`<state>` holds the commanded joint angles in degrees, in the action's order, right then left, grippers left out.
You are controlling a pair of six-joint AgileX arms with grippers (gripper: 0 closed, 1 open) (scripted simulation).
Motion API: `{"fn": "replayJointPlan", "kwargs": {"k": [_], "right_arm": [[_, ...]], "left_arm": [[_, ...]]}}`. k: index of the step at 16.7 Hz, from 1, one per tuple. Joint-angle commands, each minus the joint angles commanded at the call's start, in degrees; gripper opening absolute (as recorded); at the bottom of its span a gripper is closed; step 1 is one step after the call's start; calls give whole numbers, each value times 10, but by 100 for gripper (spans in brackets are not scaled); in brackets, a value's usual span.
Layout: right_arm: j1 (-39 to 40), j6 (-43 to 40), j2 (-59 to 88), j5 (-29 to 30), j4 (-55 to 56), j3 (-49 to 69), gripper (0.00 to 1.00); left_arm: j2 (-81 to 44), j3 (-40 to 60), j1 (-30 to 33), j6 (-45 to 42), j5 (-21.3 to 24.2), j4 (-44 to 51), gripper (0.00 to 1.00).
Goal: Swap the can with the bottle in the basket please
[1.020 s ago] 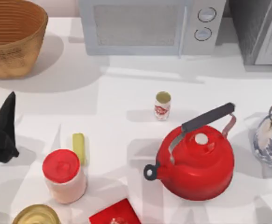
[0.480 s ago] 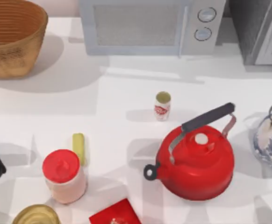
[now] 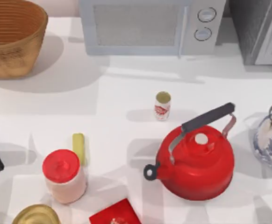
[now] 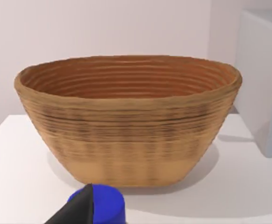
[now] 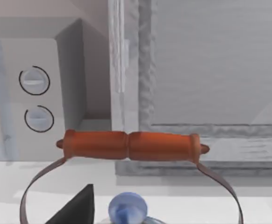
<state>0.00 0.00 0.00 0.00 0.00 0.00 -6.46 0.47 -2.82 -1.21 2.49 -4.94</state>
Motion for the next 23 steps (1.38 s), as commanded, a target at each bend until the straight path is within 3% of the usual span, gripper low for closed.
{"fn": "replayJointPlan", "kwargs": {"k": [14, 18, 23], "right_arm": [[0, 0, 0, 0, 0, 0, 100], [0, 0, 0, 0, 0, 0, 100], [0, 0, 0, 0, 0, 0, 100]], "left_arm": [[-577, 22, -206, -89, 199, -352, 100], [-646, 18, -227, -100, 224, -391, 100], [-646, 18, -225, -100, 224, -391, 100]]}}
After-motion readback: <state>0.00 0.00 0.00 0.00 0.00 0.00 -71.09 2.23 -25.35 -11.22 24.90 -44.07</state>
